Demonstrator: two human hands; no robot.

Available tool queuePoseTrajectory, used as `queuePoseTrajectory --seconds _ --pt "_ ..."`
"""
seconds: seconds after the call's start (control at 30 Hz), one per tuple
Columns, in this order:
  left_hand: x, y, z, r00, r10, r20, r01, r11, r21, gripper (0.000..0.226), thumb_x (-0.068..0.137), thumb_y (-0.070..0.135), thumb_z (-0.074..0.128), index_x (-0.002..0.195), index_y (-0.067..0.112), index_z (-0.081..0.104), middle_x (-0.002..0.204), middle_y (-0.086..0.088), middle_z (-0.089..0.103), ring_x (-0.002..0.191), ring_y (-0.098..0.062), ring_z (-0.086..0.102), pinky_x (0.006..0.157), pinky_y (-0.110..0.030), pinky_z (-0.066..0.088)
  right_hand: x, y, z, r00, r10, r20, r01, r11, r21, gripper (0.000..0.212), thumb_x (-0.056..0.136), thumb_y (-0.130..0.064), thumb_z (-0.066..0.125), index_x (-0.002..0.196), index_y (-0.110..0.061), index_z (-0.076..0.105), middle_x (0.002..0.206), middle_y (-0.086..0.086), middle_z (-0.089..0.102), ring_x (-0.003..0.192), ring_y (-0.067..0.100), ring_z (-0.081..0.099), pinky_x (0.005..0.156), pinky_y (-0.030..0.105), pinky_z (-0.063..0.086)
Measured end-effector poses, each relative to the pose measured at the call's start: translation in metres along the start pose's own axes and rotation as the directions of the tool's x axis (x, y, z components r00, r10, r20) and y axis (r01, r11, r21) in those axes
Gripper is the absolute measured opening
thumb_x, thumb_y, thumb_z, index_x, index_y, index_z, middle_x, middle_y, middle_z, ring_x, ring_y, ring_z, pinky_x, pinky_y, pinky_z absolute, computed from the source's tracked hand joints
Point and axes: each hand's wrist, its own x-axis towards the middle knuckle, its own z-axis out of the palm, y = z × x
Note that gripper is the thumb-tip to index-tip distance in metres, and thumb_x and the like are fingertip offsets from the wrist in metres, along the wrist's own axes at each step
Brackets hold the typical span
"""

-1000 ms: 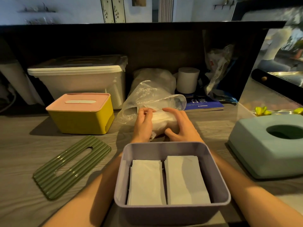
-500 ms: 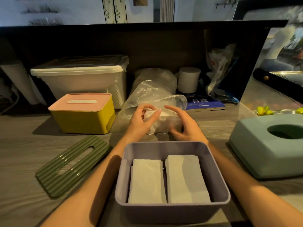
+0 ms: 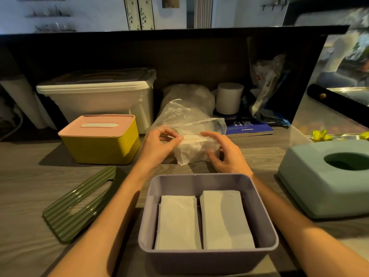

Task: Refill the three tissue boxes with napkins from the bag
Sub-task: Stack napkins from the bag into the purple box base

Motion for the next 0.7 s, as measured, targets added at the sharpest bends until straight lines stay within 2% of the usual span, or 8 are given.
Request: queuePoseTrajectory --seconds 0.1,0.2,0.27,0.33,0.4,0.53,0.63,0.7 --pt "0.001 -0.001 0.0 0.982 -0.182 0.043 0.186 0.973 -0.135 0.017 0.087 0.019 0.079 0.098 0.009 0.072 0.103 -0.002 0.072 0.097 -0.015 0.068 0.074 -0.025 0.058 0.001 0.001 0.0 1.0 0.014 0.003 -0.014 1.0 0.013 0.055 0.095 -0.004 0.065 0.14 -0.033 0.054 0.127 -0.009 0.055 0.102 0.025 0.059 0.088 0.021 0.05" --pt "0.0 -0.001 0.004 0.971 -0.234 0.047 0.238 0.966 -0.103 0.017 0.09 0.018 0.075 0.102 0.01 0.067 0.113 -0.006 0.068 0.099 -0.014 0.064 0.068 -0.018 0.049 0.001 -0.001 0.001 1.0 0.009 0.002 -0.009 1.0 0.014 0.058 0.094 -0.003 0.066 0.142 -0.032 0.053 0.128 -0.014 0.055 0.103 0.027 0.059 0.088 0.021 0.05" --pt "-0.003 0.003 0.007 0.976 -0.209 0.068 0.216 0.967 -0.134 0.022 0.089 0.023 0.076 0.105 0.017 0.063 0.118 -0.005 0.066 0.105 -0.014 0.064 0.078 -0.021 0.053 0.001 -0.002 0.0 0.999 0.032 -0.009 -0.032 0.999 0.043 0.059 0.093 -0.004 0.067 0.143 -0.033 0.052 0.121 -0.02 0.058 0.1 0.026 0.062 0.087 0.027 0.054" --pt "-0.006 0.007 0.007 0.972 -0.176 0.157 0.201 0.966 -0.163 0.047 0.08 0.045 0.081 0.115 0.027 0.056 0.125 -0.001 0.063 0.115 -0.014 0.062 0.095 -0.027 0.053 0.001 -0.004 -0.005 0.997 0.081 -0.01 -0.079 0.991 0.111 0.059 0.094 -0.005 0.066 0.143 -0.035 0.051 0.12 -0.019 0.06 0.106 0.016 0.063 0.092 0.035 0.056" --pt "-0.009 0.013 0.003 0.96 -0.133 0.247 0.158 0.984 -0.083 0.066 0.069 0.054 0.087 0.122 0.032 0.053 0.125 0.006 0.062 0.113 -0.006 0.061 0.096 -0.027 0.052 0.002 -0.01 -0.013 0.996 0.089 0.0 -0.087 0.971 0.222 0.059 0.095 -0.006 0.066 0.143 -0.036 0.05 0.126 -0.01 0.063 0.116 0.011 0.061 0.098 0.039 0.055" --pt "-0.013 0.025 -0.001 0.95 0.056 0.307 -0.083 0.994 0.074 0.037 0.078 0.028 0.086 0.108 0.021 0.066 0.106 0.007 0.067 0.09 0.007 0.059 0.077 -0.01 0.048 0.007 -0.027 -0.028 0.997 0.069 0.042 -0.079 0.947 0.312 0.057 0.098 -0.009 0.064 0.142 -0.042 0.05 0.136 -0.011 0.06 0.127 0.007 0.057 0.104 0.039 0.053" --pt "-0.012 0.033 -0.005 0.945 0.084 0.318 -0.126 0.985 0.115 0.03 0.081 0.028 0.084 0.099 0.018 0.062 0.101 0.004 0.065 0.087 -0.002 0.059 0.074 -0.015 0.05 0.015 -0.036 -0.038 0.994 0.033 0.108 -0.063 0.956 0.288 0.055 0.098 -0.01 0.064 0.138 -0.046 0.053 0.132 -0.014 0.062 0.126 0.008 0.058 0.105 0.043 0.053" --pt "-0.011 0.038 -0.009 0.923 0.034 0.383 -0.079 0.992 0.103 0.036 0.082 0.032 0.083 0.106 0.021 0.058 0.106 0.005 0.064 0.092 -0.004 0.062 0.081 -0.023 0.055 0.024 -0.046 -0.045 0.984 0.013 0.18 -0.063 0.958 0.281 0.052 0.099 -0.014 0.064 0.137 -0.048 0.053 0.136 -0.015 0.059 0.126 0.007 0.058 0.102 0.038 0.055"
